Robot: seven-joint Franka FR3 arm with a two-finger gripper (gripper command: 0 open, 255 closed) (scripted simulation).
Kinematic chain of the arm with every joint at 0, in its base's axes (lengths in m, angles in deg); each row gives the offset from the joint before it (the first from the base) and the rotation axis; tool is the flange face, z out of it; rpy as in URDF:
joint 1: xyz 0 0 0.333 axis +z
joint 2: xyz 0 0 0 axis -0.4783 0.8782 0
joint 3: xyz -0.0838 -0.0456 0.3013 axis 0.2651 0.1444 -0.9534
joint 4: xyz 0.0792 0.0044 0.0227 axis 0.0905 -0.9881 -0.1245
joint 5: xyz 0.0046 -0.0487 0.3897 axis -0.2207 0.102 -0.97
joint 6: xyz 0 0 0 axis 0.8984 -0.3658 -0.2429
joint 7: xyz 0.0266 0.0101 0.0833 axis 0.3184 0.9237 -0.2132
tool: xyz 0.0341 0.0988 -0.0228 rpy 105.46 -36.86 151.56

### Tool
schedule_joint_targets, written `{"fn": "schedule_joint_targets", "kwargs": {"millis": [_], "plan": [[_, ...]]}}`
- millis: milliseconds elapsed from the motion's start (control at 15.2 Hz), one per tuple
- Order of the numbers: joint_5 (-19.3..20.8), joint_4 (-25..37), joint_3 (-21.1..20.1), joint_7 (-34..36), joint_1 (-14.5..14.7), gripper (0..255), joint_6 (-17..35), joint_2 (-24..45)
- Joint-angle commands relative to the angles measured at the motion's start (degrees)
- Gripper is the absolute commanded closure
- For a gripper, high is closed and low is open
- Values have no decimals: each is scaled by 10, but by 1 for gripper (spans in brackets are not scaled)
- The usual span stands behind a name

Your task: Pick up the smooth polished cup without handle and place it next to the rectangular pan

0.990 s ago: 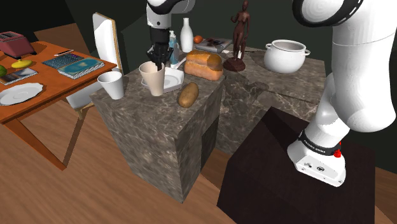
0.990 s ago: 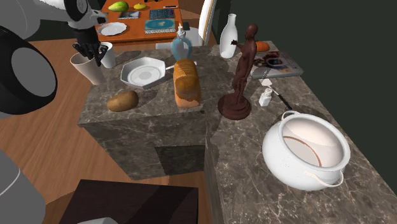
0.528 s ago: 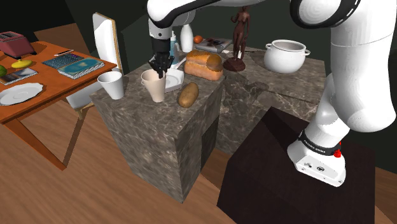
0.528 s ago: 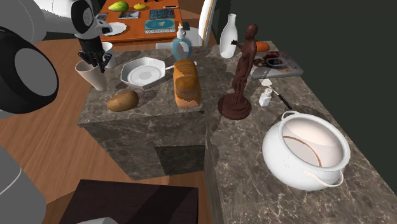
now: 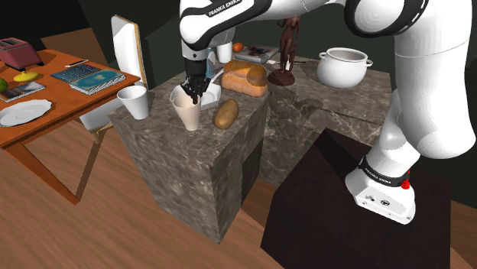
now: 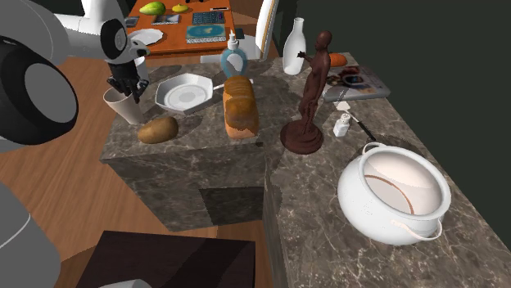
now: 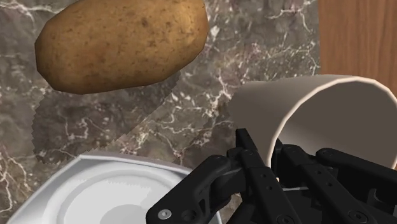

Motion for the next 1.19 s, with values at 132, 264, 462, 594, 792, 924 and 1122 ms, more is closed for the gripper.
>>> {"fn": "schedule_joint_targets", "kwargs": {"millis": [132, 264, 462, 594, 792, 924, 1122], "plan": [[-2, -6, -1, -2, 0, 255, 12, 5], [-2, -6, -1, -2, 0, 255, 12, 5], [-2, -6, -1, -2, 0, 255, 12, 5], [-2, -6, -1, -2, 0, 0, 12, 5], [-2, -7, -1, -2, 0, 0, 12, 5], [0, 1, 1, 0, -1, 0, -3, -2], [6, 28, 4, 4, -4, 0, -47, -19]]}}
